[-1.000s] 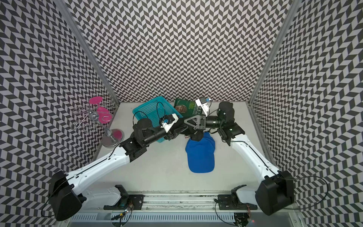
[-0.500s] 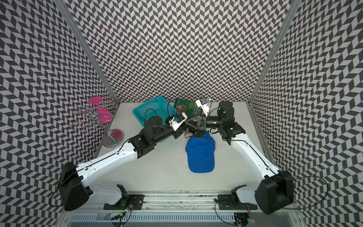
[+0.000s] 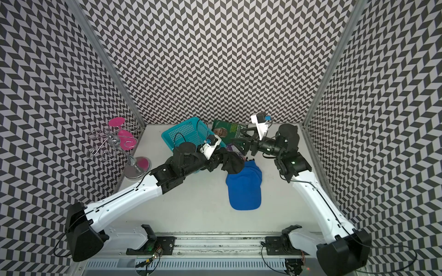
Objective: Turn the baseball cap inside out
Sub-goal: Turn over the baseball cap.
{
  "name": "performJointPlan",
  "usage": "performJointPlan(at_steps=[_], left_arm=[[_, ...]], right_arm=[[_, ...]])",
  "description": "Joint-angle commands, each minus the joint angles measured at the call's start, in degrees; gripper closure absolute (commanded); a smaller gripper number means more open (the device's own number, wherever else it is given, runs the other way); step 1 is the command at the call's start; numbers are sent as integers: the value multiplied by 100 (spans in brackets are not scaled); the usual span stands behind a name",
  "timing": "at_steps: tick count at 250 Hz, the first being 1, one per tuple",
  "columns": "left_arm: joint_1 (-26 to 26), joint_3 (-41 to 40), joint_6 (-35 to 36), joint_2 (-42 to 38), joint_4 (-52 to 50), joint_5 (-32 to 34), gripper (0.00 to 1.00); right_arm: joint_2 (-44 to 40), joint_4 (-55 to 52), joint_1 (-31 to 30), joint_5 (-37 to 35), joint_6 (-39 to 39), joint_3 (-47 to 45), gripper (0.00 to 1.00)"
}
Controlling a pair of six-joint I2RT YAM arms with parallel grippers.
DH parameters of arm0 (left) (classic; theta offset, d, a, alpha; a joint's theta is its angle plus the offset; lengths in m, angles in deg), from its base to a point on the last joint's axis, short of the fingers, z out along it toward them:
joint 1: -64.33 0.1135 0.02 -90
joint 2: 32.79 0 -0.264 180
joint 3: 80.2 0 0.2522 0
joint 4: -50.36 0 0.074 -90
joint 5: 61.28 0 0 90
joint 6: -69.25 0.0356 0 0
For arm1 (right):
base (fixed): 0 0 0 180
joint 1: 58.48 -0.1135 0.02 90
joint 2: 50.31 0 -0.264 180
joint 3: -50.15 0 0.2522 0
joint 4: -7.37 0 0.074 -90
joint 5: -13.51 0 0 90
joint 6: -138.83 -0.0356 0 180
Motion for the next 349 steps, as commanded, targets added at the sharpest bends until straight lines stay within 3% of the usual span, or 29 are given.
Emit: performJointPlan(at_steps=[1, 34, 71, 110, 151, 222, 252, 319, 349], left_arm=[[320, 338, -1323, -168, -100, -284, 100], [656, 137, -2352, -284, 246, -655, 100], [719, 156, -2741, -294, 296, -680, 100], [758, 224, -3013, -286, 310, -665, 100], [762, 242, -3298, -231, 430, -839, 100], [763, 224, -3465, -269, 423, -636, 100], [758, 215, -3483, -276, 313, -459, 100], [757, -5, -3746, -331, 171, -190, 100], [757, -31, -3633, -286, 250, -424, 100]], right_arm=[[-581, 882, -383, -1048, 889, -616, 0], [-1144, 1536, -1723, -2925, 2294, -1478, 0], [-1231, 2483, -3137, -5539, 3411, -2117, 0], [-775, 3313, -3944, -6973, 4452, -2182, 0], [-20, 3772, -4126, -7982, 5177, -1972, 0], [746, 4441, -4063, -8740, 6096, -1798, 0], [695, 4570, -3830, -8918, 5883, -1742, 0], [24, 4428, -3659, -8691, 5700, -1913, 0], [-80, 4032, -3606, -8263, 5565, -1835, 0]])
